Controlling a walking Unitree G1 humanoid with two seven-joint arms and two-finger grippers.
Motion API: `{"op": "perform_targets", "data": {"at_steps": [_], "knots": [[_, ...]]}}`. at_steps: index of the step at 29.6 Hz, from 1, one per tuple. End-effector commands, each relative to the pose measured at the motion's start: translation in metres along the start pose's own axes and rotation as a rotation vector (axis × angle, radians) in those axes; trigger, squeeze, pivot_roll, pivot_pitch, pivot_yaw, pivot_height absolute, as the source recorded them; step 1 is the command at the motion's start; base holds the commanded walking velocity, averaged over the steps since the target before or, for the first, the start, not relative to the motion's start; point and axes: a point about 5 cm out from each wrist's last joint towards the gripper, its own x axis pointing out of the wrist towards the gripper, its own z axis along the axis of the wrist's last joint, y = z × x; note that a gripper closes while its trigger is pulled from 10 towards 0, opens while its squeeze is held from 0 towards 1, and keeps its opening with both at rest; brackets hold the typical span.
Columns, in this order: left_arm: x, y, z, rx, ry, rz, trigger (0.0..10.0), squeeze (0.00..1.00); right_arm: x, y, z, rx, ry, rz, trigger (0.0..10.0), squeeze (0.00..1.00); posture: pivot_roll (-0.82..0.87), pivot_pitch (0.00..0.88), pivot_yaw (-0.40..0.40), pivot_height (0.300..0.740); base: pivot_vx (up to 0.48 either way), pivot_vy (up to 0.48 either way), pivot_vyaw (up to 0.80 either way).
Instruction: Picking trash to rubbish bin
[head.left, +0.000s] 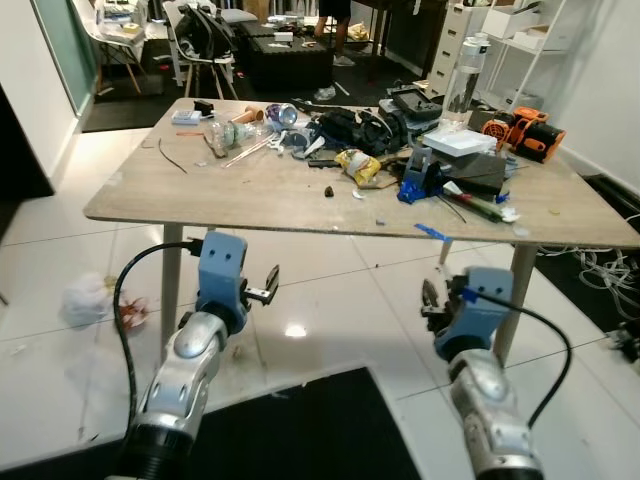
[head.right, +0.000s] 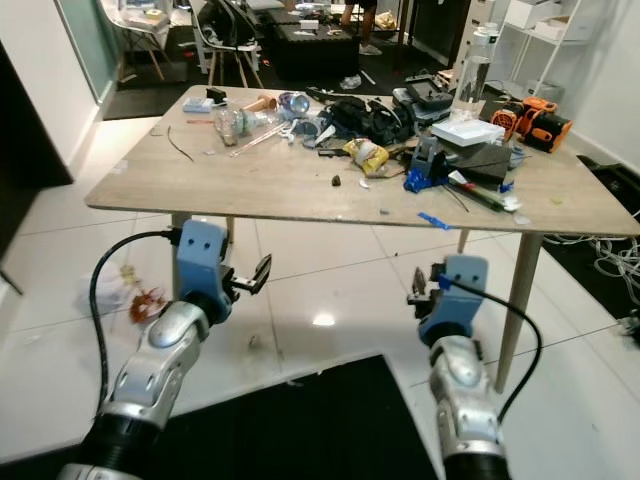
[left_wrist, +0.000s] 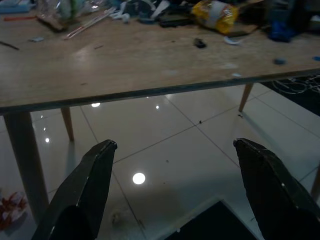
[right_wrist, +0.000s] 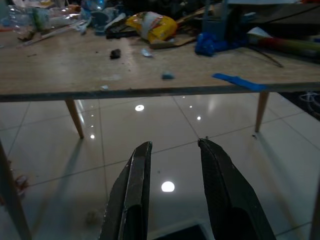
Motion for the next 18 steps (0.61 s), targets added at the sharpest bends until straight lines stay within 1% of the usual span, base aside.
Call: {"op": "perform_targets", "data": {"at_steps": [1, 18], "knots": [[-0.0012, -0.0006, -0.0015, 0.011, 0.011, -0.005, 10.0, 0.00, -0.0016, -0.0065, -0.0017, -0.010, 0.008, -0.024, 10.0, 0.00, -0.10, 0.048, -0.007, 0.740, 0.341, 0.000, 0.00], [-0.0010, -0.0016, 0.0008, 0.015, 0.006, -0.014, 10.0, 0.00, -0.0011, -0.0092, 0.0010, -0.015, -0.010, -0.032, 10.0, 0.00, -0.10, 0.049, -0.004, 0.740, 0.341, 0.000, 0.00]]}}
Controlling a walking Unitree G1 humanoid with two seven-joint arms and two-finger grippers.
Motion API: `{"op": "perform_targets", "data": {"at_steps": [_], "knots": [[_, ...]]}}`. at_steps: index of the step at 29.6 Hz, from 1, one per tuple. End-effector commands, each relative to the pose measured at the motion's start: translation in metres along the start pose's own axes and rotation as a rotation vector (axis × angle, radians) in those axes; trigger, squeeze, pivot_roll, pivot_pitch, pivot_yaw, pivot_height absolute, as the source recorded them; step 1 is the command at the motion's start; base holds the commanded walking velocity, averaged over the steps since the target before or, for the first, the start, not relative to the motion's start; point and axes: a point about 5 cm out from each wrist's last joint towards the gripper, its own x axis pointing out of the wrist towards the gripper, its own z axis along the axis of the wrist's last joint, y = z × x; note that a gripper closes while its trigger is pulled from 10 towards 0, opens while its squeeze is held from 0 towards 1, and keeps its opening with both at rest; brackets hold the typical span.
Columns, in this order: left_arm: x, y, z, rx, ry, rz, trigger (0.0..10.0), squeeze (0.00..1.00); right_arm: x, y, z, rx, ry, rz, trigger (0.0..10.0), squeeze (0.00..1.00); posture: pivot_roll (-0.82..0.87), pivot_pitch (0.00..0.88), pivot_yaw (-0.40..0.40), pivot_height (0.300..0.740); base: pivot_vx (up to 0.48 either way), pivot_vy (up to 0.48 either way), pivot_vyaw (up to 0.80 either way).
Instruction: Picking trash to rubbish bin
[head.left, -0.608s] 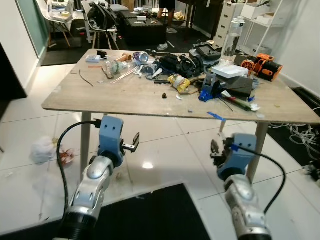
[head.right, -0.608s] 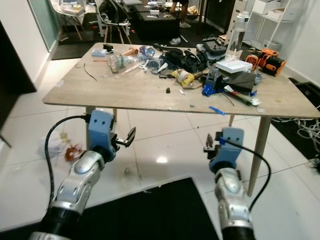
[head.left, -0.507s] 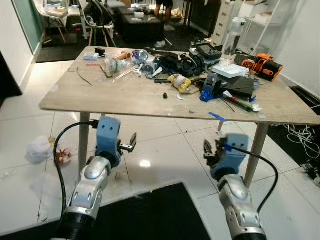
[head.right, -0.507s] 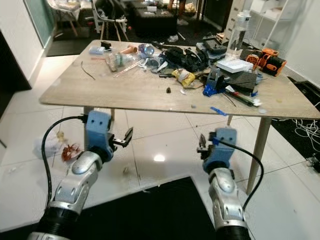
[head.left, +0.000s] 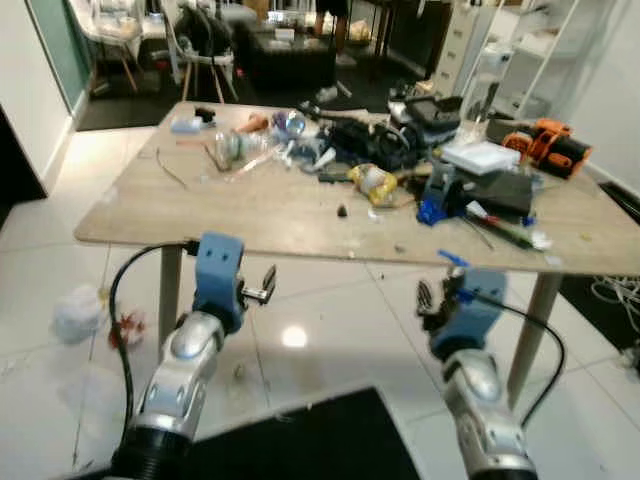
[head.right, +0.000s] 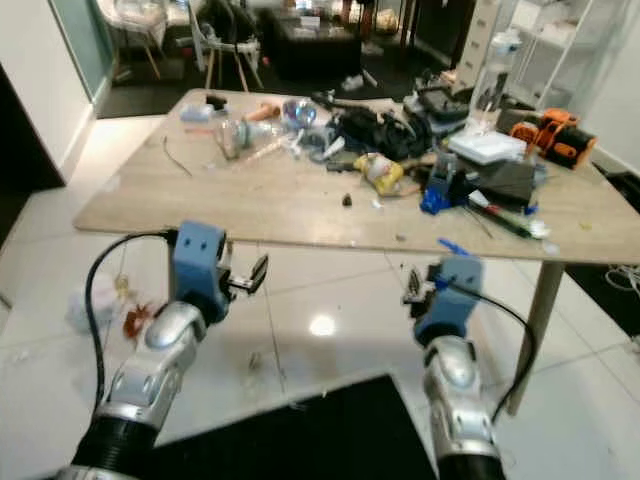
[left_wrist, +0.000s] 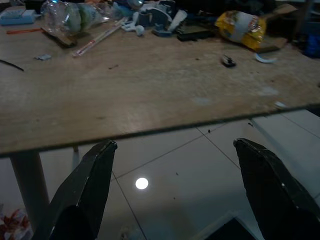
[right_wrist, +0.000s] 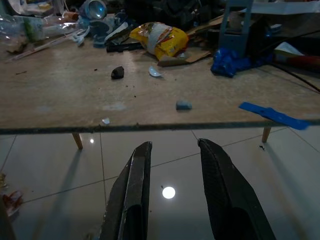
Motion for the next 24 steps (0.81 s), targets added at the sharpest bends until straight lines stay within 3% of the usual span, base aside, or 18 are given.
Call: {"op": "perform_targets", "data": {"at_steps": [1, 24], "knots": [[-0.0008, -0.0008, -0.0018, 0.010, 0.015, -0.006, 10.0, 0.00, -0.0010, -0.0057, -0.0009, -0.009, 0.003, -0.017, 10.0, 0.00, -0.10, 0.049, -0.004, 0.740, 0.341, 0.000, 0.00], [-0.0012, -0.0033, -0.0012, 0.017, 0.021, -0.025, 10.0, 0.00, -0.0021, -0.0064, -0.0027, -0.010, 0.013, -0.017, 10.0, 0.00, -0.10, 0.054, -0.003, 0.740, 0.341, 0.000, 0.00]]}}
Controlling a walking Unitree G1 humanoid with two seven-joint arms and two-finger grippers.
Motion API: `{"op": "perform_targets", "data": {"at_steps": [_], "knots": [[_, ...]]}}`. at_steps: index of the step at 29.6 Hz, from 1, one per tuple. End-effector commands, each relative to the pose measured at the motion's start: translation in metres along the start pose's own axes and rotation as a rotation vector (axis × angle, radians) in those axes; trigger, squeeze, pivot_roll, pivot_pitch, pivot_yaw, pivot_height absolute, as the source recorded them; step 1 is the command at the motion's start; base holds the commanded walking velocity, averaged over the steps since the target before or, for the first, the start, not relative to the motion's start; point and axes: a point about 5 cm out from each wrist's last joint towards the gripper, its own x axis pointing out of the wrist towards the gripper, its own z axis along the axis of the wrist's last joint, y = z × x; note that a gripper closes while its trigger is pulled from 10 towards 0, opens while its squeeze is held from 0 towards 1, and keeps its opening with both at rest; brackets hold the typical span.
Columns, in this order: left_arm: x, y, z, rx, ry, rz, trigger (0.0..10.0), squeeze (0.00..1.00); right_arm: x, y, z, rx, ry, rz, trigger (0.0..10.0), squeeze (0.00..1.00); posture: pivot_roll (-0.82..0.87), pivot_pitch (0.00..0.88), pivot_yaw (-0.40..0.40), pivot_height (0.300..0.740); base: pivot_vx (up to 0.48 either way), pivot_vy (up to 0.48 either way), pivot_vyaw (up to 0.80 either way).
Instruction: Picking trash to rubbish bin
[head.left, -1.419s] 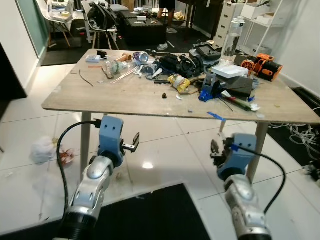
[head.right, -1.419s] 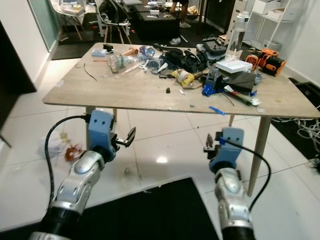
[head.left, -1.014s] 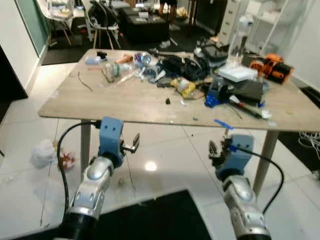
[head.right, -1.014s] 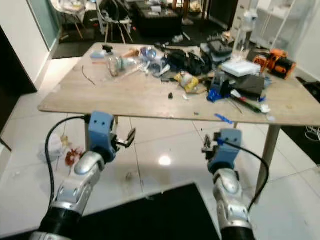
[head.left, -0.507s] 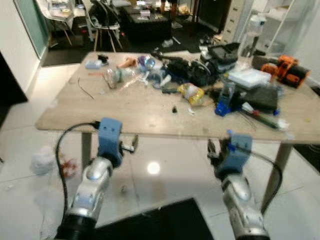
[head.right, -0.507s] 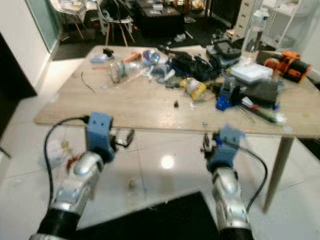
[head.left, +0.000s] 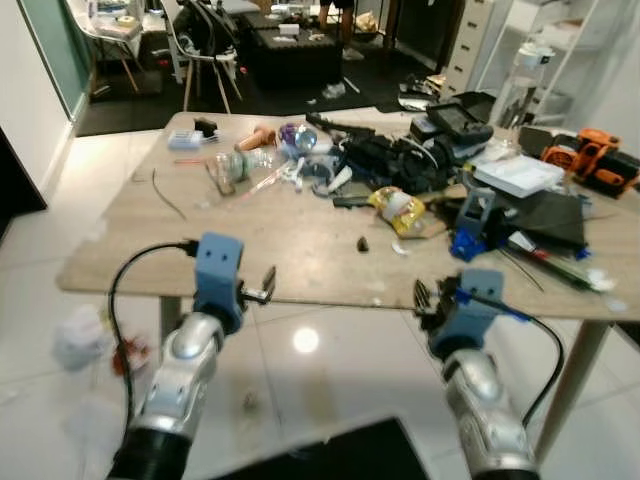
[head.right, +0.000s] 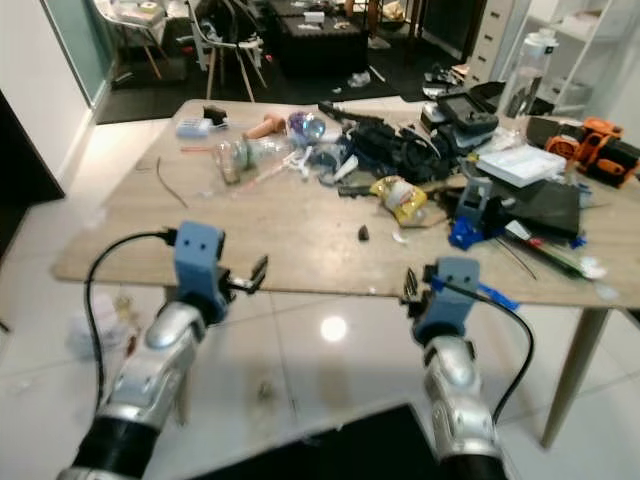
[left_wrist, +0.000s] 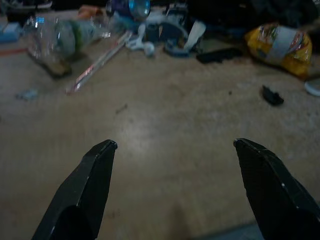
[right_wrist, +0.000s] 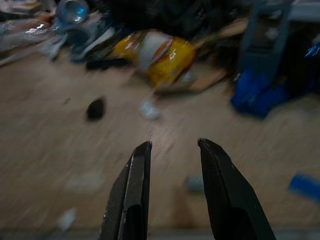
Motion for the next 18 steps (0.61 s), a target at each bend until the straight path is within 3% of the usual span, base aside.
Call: {"op": "perform_targets", "data": {"at_steps": [1, 7, 18], "knots": [[-0.0022, 0.0041, -0.0033, 0.008, 0.020, 0.011, 10.0, 0.00, -0.0016, 0.0032, -0.0041, 0.009, 0.020, 0.010, 10.0, 0.00, -0.10, 0.054, -0.003, 0.740, 0.341, 0.000, 0.00], [-0.0013, 0.0033, -0.0012, -0.006, 0.013, 0.005, 10.0, 0.00, -0.0027, 0.0062, -0.0110, 0.000, 0.080, 0.038, 10.0, 0.00, -0.10, 0.056, -0.002, 0.740, 0.342, 0.000, 0.00], [-0.0009, 0.0028, -0.0011, 0.000, 0.016, -0.003, 10.0, 0.00, -0.0027, 0.0105, -0.0098, -0.032, 0.079, 0.075, 10.0, 0.00, -0.10, 0.057, 0.001, 0.740, 0.341, 0.000, 0.00]]}}
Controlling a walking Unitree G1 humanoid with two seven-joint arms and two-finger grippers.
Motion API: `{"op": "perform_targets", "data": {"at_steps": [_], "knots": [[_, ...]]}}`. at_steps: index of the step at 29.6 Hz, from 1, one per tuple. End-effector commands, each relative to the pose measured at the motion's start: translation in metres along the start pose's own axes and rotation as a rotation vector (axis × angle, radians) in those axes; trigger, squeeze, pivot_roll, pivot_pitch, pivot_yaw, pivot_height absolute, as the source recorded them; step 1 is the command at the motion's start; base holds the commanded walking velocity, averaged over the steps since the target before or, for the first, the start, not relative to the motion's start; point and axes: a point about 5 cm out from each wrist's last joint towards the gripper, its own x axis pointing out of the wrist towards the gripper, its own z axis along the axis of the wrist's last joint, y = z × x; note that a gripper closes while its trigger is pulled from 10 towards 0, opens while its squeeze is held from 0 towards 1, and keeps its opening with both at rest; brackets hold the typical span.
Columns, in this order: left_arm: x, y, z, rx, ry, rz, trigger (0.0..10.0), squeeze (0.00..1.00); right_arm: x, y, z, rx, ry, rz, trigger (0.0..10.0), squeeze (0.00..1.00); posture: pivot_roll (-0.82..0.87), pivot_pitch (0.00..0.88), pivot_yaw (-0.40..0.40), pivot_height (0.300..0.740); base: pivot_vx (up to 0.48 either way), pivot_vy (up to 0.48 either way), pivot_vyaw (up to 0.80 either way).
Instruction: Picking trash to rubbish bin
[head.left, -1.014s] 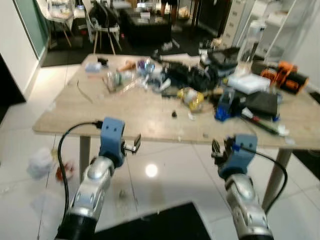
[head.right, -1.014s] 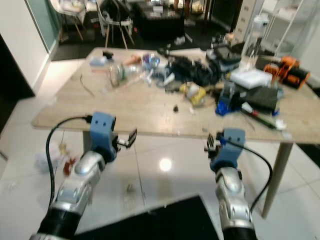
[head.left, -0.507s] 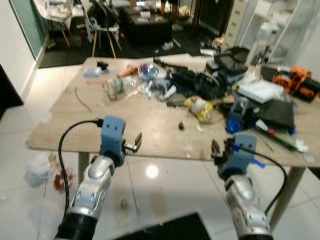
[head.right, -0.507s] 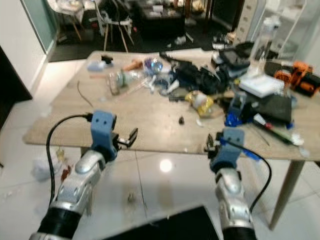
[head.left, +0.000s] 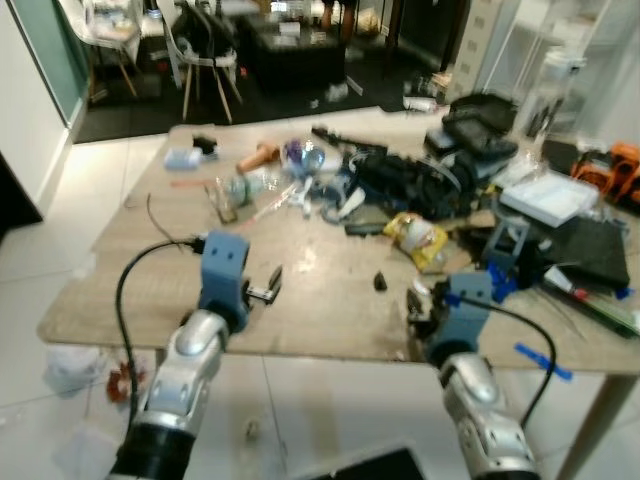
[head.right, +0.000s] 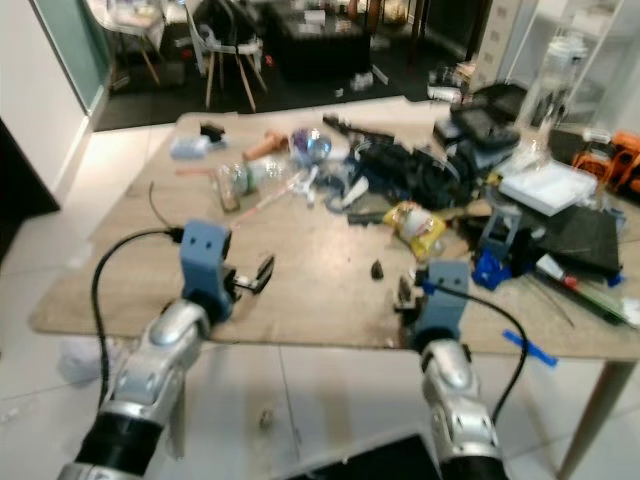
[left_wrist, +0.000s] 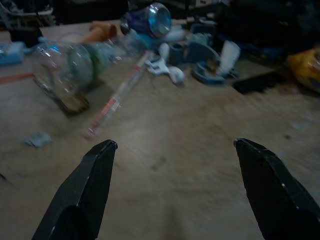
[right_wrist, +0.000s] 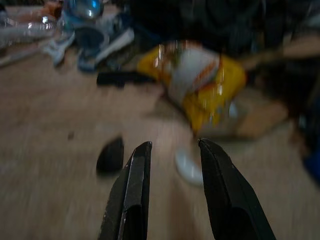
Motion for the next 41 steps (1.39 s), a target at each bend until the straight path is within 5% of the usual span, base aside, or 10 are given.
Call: {"op": "perform_targets", "data": {"at_steps": [1, 13, 34, 35, 37, 38, 41], "knots": [[-0.003, 0.004, -0.004, 0.002, 0.018, 0.007, 10.0, 0.00, -0.002, 0.005, -0.004, 0.005, 0.023, 0.015, 10.0, 0.00, -0.10, 0.059, 0.000, 0.740, 0.345, 0.000, 0.00], [-0.002, 0.004, -0.005, 0.007, 0.022, 0.011, 10.0, 0.00, -0.001, 0.009, -0.004, 0.000, 0.025, 0.033, 10.0, 0.00, -0.10, 0.059, -0.003, 0.740, 0.339, 0.000, 0.00], [0.003, 0.002, -0.002, 0.037, 0.015, -0.027, 10.0, 0.00, 0.000, 0.013, -0.003, -0.017, 0.033, 0.055, 10.0, 0.00, -0.10, 0.069, 0.000, 0.740, 0.000, 0.000, 0.00], [0.003, 0.001, -0.001, 0.042, 0.016, -0.048, 10.0, 0.00, 0.000, 0.014, -0.001, -0.028, 0.034, 0.068, 10.0, 0.22, -0.10, 0.068, 0.001, 0.740, 0.000, 0.000, 0.00], [0.003, 0.001, -0.001, 0.049, 0.017, -0.069, 10.0, 0.00, 0.000, 0.015, 0.000, -0.041, 0.033, 0.080, 10.0, 0.22, -0.10, 0.069, 0.001, 0.740, 0.000, 0.000, 0.00], [0.003, 0.000, 0.000, 0.057, 0.015, -0.101, 10.0, 0.00, 0.000, 0.016, 0.000, -0.053, 0.043, 0.099, 10.0, 1.00, -0.10, 0.070, 0.002, 0.740, 0.000, 0.000, 0.00], [0.002, 0.001, 0.002, 0.070, 0.014, -0.161, 10.0, 0.00, 0.000, 0.018, 0.000, -0.090, 0.075, 0.129, 10.0, 1.00, -0.10, 0.070, 0.002, 0.740, 0.000, 0.000, 0.00]]}}
